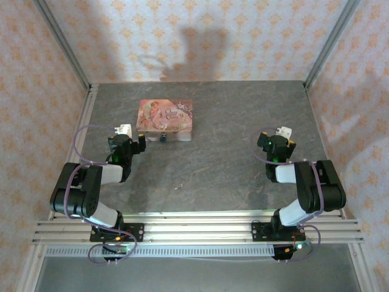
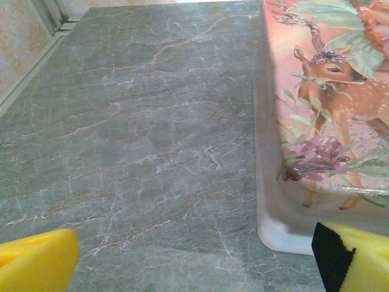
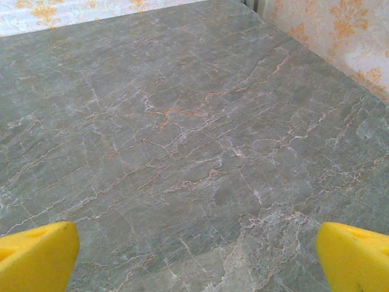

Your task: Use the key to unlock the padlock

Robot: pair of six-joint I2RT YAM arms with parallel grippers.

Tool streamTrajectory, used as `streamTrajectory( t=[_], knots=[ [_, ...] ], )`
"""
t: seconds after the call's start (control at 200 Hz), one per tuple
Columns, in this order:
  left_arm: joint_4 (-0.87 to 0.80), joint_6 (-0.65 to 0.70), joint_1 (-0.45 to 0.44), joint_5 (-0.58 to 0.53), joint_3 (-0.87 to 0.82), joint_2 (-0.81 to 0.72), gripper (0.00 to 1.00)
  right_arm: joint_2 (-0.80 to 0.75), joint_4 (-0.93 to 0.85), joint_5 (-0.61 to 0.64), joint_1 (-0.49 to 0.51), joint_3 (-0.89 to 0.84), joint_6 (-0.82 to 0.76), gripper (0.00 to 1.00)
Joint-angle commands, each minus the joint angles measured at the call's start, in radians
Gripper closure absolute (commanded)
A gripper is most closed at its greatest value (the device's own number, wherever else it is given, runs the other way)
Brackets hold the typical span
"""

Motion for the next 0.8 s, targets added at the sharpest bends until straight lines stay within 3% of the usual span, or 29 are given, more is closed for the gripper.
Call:
streamTrajectory(
  t=[0.0,0.155,0.23,0.34,0.47,0.596,0.711,0.796],
  knots=[
    [-0.003,-0.004,0.001,0.013,0.024,-0.013,0.0,-0.061,-0.055,-0.042,0.005,0.037,-0.031,0.0],
    [-0.174,-0.062,0.003,-0.105,0.072,-0.117,0.0,-0.228,-0.363,0.029,0.011,0.123,0.052,0.0],
    [-0.327,-0.086,0.004,-0.079,0.113,-0.204,0.0,-0.283,-0.57,0.049,0.011,0.199,0.18,0.01],
    [-0.62,-0.239,0.023,-0.086,0.249,-0.271,0.0,-0.288,-0.832,0.022,0.03,0.316,0.362,0.07],
    [-0.888,-0.319,0.099,0.16,0.474,-0.176,0.0,-0.233,-0.962,0.037,0.17,0.42,0.46,0.11],
    [-0.988,-0.356,0.137,0.351,0.607,-0.046,0.0,-0.128,-1.032,0.052,0.336,0.542,0.527,0.11],
    [-1.0,-0.38,0.157,0.426,0.638,0.029,0.0,0.007,-1.025,-0.068,0.444,0.661,0.586,0.11],
    [-1.004,-0.371,0.164,0.513,0.658,0.088,0.12,0.13,-0.999,-0.194,0.489,0.755,0.6,0.18]
  ],
)
